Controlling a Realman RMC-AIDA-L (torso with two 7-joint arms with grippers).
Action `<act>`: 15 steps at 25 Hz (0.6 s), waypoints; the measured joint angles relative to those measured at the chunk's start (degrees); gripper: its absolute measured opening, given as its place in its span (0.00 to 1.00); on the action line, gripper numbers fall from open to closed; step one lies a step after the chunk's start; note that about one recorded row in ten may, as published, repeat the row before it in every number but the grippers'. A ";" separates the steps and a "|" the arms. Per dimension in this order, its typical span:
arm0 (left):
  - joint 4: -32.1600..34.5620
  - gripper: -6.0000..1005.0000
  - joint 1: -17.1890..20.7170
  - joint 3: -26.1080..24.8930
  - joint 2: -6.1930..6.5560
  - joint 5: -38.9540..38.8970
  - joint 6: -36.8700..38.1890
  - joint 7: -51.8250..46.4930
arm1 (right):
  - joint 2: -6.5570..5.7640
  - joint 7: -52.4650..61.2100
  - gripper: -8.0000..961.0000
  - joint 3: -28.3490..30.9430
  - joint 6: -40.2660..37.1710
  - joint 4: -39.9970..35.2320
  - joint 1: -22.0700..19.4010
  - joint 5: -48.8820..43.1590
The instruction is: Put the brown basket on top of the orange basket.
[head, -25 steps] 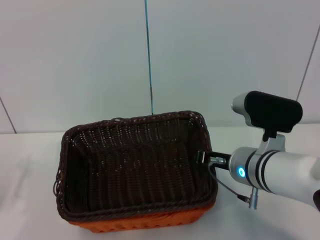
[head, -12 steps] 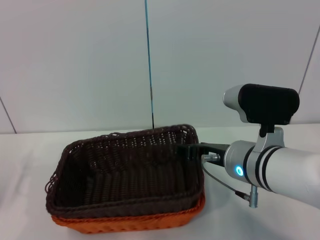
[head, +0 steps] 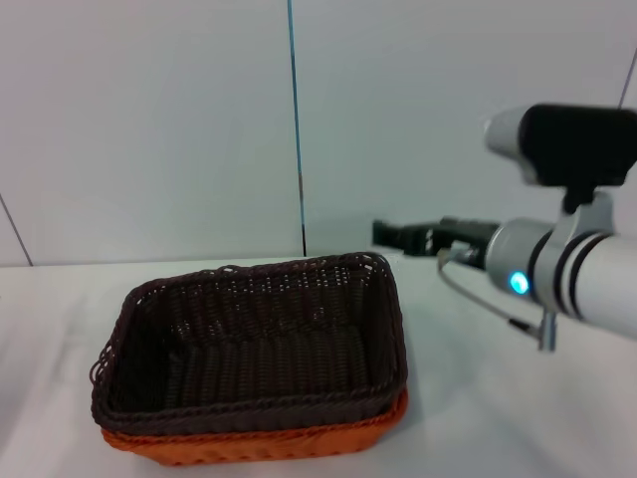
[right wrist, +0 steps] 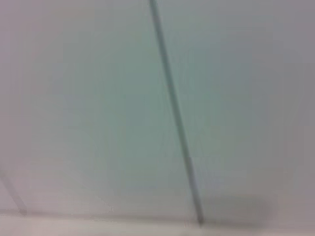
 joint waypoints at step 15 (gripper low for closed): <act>-5.52 0.92 0.60 -6.82 -7.35 -0.35 0.54 0.54 | -0.93 -8.68 0.71 11.69 -21.77 -16.19 -2.66 -0.20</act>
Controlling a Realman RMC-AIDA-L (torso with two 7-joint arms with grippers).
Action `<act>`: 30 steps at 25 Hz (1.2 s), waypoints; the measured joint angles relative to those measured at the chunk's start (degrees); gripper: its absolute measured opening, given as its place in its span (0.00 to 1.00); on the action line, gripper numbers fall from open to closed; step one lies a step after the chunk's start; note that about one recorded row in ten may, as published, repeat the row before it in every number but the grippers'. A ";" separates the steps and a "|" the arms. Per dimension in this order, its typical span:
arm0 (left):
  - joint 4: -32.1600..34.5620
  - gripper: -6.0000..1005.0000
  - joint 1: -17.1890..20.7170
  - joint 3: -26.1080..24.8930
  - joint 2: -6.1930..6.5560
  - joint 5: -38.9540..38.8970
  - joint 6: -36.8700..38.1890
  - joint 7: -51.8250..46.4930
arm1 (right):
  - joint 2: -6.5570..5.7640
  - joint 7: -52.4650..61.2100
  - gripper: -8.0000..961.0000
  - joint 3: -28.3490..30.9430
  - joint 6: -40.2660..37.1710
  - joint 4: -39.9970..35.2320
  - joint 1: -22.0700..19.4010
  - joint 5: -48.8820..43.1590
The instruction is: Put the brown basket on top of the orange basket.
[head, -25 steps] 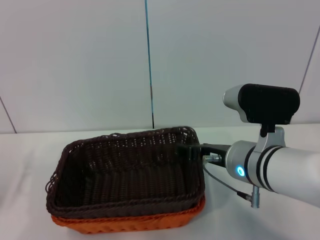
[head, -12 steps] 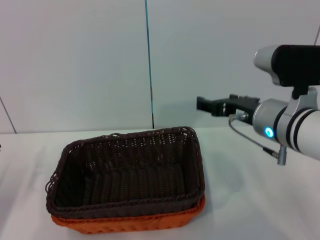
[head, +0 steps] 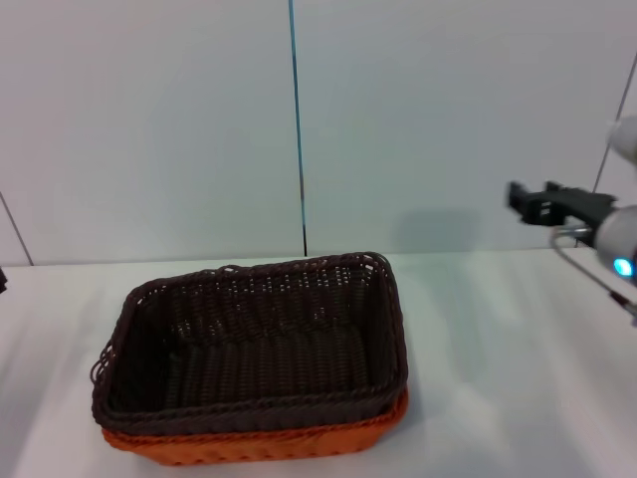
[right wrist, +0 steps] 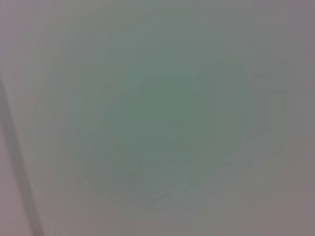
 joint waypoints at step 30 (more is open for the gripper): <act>0.45 0.92 1.93 -2.91 -3.80 -1.13 -2.31 1.48 | 0.68 0.35 0.09 3.85 -61.70 -41.08 -7.20 0.26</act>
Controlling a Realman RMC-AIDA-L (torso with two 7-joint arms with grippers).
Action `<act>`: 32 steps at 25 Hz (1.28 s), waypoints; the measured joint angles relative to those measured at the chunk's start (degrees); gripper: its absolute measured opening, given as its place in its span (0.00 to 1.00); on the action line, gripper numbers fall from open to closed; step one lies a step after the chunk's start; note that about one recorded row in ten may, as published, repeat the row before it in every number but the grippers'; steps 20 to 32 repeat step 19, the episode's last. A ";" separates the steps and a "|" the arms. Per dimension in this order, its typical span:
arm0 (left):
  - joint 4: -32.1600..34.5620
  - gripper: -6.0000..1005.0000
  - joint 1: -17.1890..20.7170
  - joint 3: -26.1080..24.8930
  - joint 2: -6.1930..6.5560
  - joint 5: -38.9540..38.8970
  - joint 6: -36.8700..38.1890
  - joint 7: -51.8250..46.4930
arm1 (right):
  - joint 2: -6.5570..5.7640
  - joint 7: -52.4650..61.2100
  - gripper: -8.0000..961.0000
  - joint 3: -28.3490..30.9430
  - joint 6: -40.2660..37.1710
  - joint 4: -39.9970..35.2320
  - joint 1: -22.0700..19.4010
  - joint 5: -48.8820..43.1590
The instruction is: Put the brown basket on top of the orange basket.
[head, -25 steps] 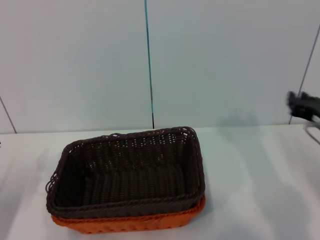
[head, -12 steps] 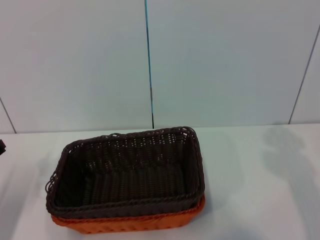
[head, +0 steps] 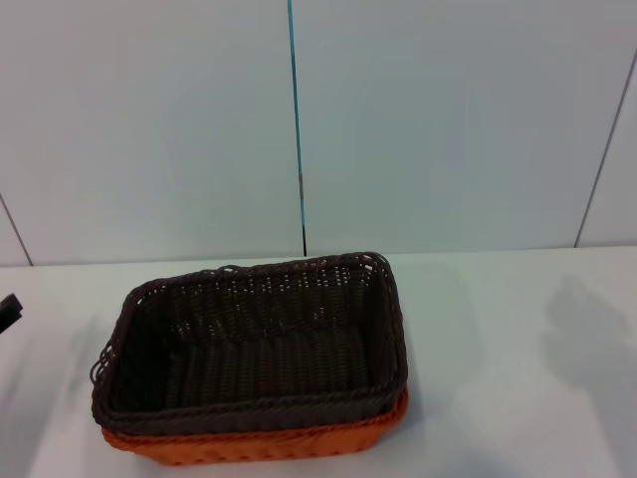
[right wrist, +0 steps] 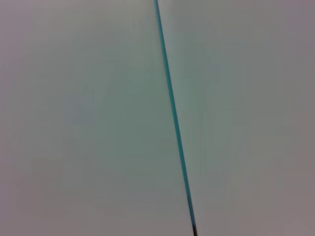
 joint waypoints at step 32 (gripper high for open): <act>1.57 0.92 1.56 0.09 0.00 0.10 -2.14 0.86 | 0.38 6.92 0.48 -6.33 -7.06 -7.55 -1.95 0.03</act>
